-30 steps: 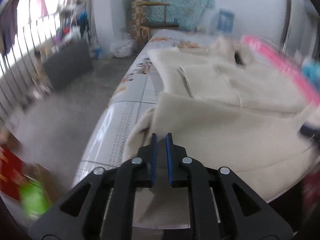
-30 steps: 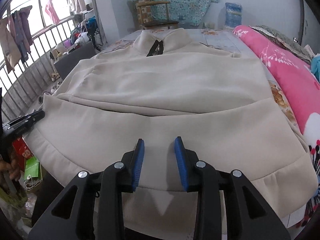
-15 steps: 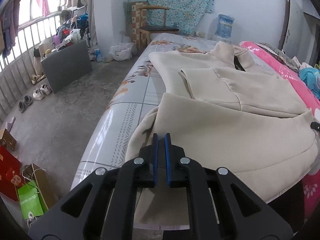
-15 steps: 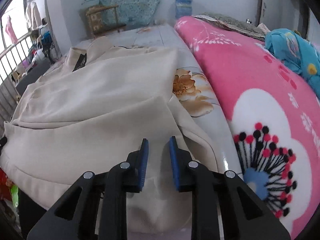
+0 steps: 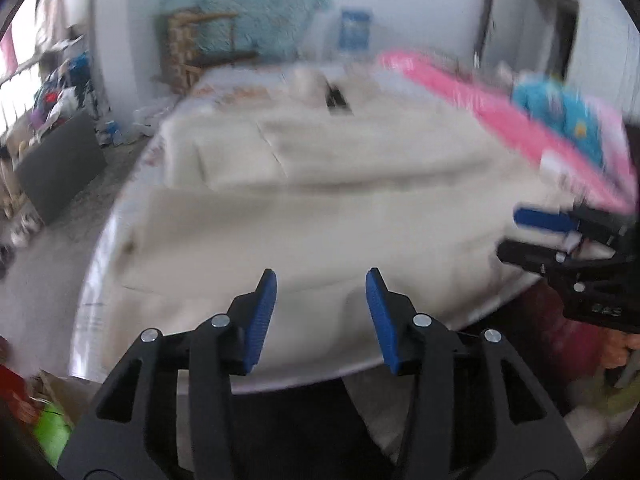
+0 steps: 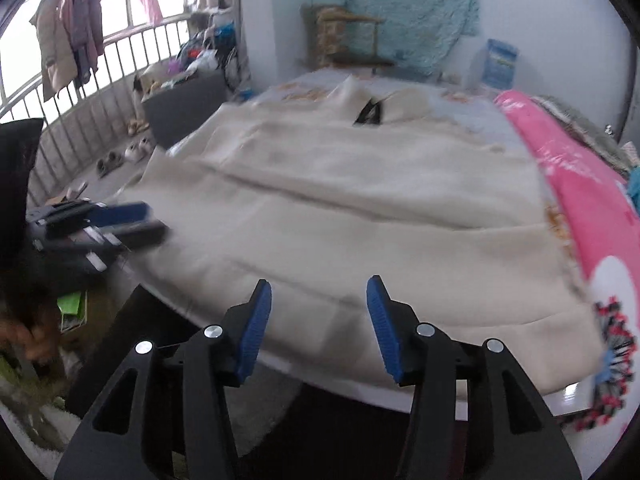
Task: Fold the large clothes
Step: 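Pull both tools back from the folded jacket's edge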
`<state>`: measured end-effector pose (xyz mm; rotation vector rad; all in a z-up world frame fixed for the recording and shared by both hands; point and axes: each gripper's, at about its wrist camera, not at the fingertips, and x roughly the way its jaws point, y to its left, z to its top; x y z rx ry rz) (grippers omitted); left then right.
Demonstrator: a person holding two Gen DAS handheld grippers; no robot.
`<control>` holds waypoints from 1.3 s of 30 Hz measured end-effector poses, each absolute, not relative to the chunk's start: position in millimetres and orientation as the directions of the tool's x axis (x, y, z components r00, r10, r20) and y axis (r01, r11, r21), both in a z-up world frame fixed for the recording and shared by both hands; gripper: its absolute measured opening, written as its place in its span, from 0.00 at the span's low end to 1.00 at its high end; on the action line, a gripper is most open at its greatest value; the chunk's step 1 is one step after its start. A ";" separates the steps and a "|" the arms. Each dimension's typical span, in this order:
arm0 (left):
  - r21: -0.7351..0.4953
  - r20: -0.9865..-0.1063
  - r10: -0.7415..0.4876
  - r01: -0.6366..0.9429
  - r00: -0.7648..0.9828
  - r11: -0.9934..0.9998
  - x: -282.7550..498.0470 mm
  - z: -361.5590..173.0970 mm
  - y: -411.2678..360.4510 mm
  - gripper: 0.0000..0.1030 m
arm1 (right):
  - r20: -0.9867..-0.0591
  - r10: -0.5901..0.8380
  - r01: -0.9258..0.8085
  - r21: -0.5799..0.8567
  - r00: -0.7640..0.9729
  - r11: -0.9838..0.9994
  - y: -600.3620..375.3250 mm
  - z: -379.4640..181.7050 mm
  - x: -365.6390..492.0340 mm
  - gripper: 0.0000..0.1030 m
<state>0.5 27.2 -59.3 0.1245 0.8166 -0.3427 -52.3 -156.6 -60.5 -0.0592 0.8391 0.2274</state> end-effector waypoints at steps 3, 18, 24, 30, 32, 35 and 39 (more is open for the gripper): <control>0.089 -0.715 -0.185 0.351 0.674 0.932 -5.2 -66.4 14.0 0.48 | -0.757 0.157 -0.211 0.026 0.635 0.977 -152.0 -76.0 -49.2 0.49; 0.009 -0.759 -0.209 0.331 0.617 0.943 7.4 -62.8 27.0 0.64 | -0.742 0.184 -0.227 0.044 0.645 0.973 -140.0 -64.5 -55.2 0.51; 0.011 -0.776 -0.186 0.307 0.603 0.952 13.2 -62.8 24.2 0.71 | -0.740 0.063 -0.024 0.063 0.670 0.998 -205.9 -64.4 -61.7 0.53; 0.033 -0.789 -0.141 0.271 0.598 0.962 17.8 -56.2 20.9 0.78 | -0.748 0.059 0.005 0.083 0.662 0.997 -224.2 -67.4 -64.5 0.58; 0.031 -0.777 -0.143 0.263 0.613 0.964 19.2 -50.5 21.6 0.81 | -0.716 0.046 0.031 0.094 0.696 0.995 -231.7 -56.7 -66.4 0.63; 0.047 -0.770 -0.117 0.239 0.627 0.970 27.1 -47.1 19.4 0.83 | -0.701 -0.017 0.106 0.084 0.713 0.991 -248.3 -56.5 -64.2 0.73; 0.086 -0.807 -0.044 0.190 0.589 0.978 46.5 -60.7 14.1 0.85 | -0.751 -0.050 0.163 0.078 0.659 0.984 -267.8 -79.8 -53.7 0.75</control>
